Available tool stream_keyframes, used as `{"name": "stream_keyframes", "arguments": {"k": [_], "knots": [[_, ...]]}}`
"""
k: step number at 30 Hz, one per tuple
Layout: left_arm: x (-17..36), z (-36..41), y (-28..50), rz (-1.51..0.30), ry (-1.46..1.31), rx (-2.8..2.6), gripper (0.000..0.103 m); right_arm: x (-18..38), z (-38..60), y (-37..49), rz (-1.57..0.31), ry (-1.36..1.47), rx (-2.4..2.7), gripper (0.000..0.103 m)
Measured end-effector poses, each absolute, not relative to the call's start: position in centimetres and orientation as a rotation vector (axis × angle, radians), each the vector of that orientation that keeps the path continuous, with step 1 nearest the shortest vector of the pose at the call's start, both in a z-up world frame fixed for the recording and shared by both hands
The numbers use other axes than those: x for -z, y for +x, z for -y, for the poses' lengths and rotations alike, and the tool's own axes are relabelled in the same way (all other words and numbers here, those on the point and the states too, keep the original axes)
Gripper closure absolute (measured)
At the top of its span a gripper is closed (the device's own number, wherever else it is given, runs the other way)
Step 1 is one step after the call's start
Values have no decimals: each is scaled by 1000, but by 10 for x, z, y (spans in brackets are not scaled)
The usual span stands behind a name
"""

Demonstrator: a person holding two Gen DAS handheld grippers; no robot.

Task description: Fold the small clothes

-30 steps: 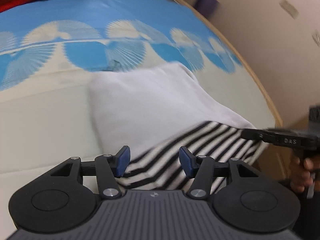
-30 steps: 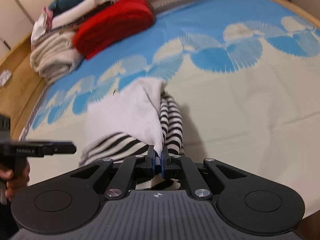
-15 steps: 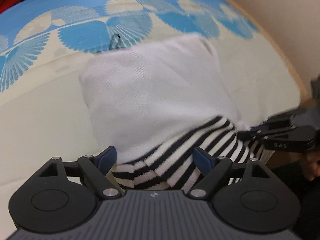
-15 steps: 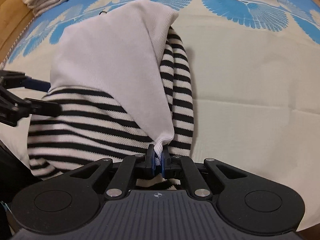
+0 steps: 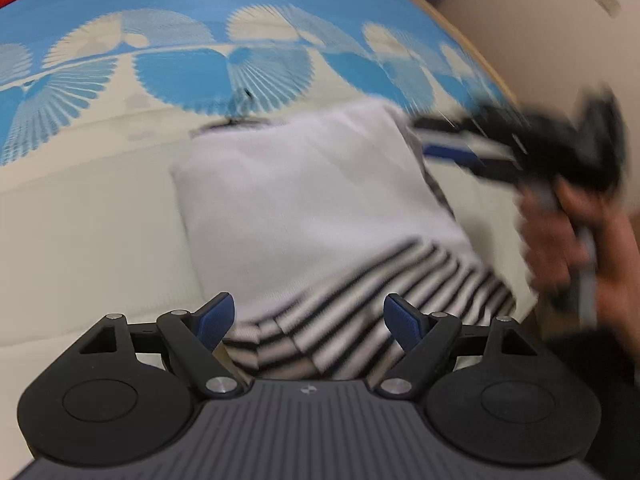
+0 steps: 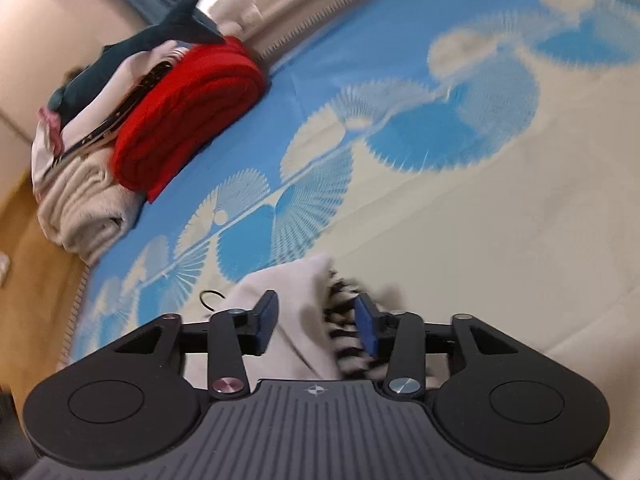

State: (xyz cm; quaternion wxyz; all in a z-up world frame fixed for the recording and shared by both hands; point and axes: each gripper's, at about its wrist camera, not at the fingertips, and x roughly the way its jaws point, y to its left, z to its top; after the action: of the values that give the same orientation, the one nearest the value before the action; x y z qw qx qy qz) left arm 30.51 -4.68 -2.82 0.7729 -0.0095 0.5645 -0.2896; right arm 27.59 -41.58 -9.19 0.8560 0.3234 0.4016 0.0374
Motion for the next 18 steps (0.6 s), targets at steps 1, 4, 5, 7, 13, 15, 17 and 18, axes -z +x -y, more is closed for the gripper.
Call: {"name": "stream_keyframes", "arguments": {"k": [1, 4, 5, 7, 13, 15, 17, 18], "knots": [[31, 49, 300, -1231, 7, 644, 17, 97, 414, 286, -860, 702, -81, 56], [44, 55, 290, -1278, 93, 660, 17, 97, 406, 298, -805, 723, -88, 100], [49, 55, 288, -1290, 107, 663, 14, 87, 406, 296, -729, 713, -75, 101], [56, 55, 286, -1304, 110, 677, 12, 68, 408, 290, -568, 742, -113, 101], [76, 60, 279, -1317, 260, 684, 10, 120, 408, 313, -923, 551, 198, 101], [79, 58, 277, -1331, 269, 695, 9, 125, 403, 315, -947, 495, 187, 101], [80, 55, 277, -1340, 275, 705, 9, 124, 392, 316, -936, 389, 164, 100], [80, 53, 277, -1342, 279, 705, 9, 123, 389, 314, -934, 343, 161, 99]]}}
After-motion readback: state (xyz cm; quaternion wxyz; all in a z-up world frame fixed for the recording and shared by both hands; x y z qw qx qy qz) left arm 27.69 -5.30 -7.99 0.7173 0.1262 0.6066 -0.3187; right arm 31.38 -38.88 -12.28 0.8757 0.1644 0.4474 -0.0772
